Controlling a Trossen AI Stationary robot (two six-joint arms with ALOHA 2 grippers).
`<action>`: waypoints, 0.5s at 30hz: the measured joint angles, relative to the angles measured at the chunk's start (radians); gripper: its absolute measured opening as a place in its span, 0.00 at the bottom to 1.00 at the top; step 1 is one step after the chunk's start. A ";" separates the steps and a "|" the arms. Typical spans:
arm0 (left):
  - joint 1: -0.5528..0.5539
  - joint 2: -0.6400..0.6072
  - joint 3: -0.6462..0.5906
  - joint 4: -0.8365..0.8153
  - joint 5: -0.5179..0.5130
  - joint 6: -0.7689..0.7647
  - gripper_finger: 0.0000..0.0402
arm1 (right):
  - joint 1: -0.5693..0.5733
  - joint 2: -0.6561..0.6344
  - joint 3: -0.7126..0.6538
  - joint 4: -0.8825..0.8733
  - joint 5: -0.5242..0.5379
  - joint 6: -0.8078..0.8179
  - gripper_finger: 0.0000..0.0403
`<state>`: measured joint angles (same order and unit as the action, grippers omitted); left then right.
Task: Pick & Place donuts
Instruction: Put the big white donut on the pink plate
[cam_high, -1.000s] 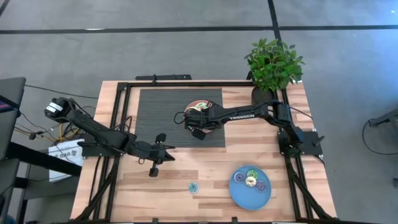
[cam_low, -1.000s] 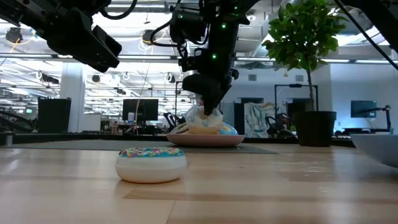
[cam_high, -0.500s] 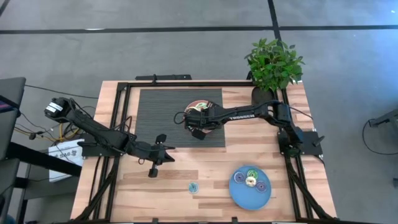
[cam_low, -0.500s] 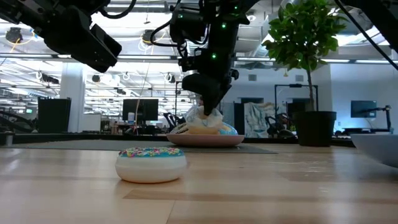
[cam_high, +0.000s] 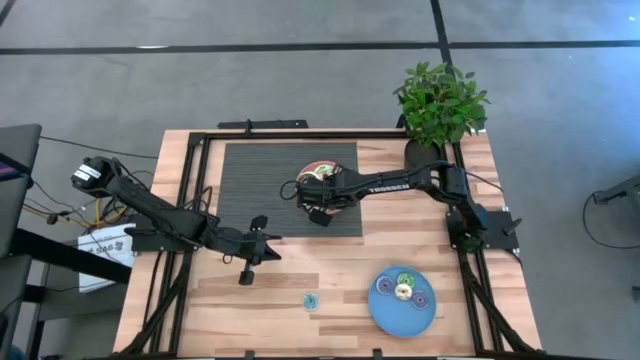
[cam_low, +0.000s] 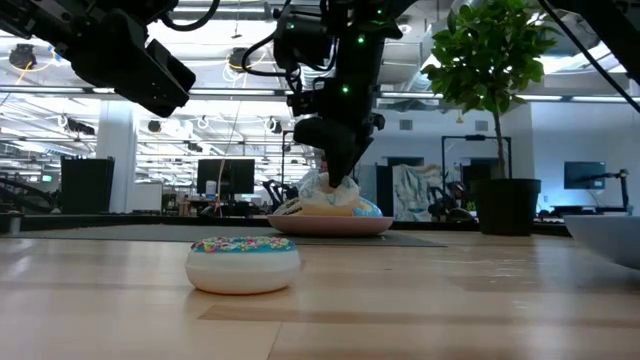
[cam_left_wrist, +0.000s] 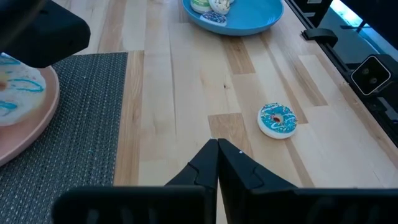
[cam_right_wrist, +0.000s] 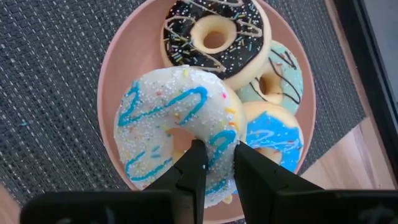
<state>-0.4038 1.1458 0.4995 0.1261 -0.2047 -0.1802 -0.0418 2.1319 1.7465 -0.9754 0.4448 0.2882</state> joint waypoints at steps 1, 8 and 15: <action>0.000 0.000 0.000 0.000 0.000 0.000 0.00 | 0.000 0.000 0.000 0.000 0.001 0.000 0.17; 0.000 0.000 0.000 0.000 0.014 -0.015 0.00 | -0.007 0.000 0.000 -0.009 -0.001 0.001 0.20; 0.000 0.000 0.000 0.000 0.018 -0.040 0.00 | -0.006 0.000 0.000 -0.008 0.000 -0.001 0.40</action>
<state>-0.4038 1.1458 0.4995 0.1261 -0.1864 -0.2207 -0.0483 2.1319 1.7462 -0.9833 0.4447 0.2873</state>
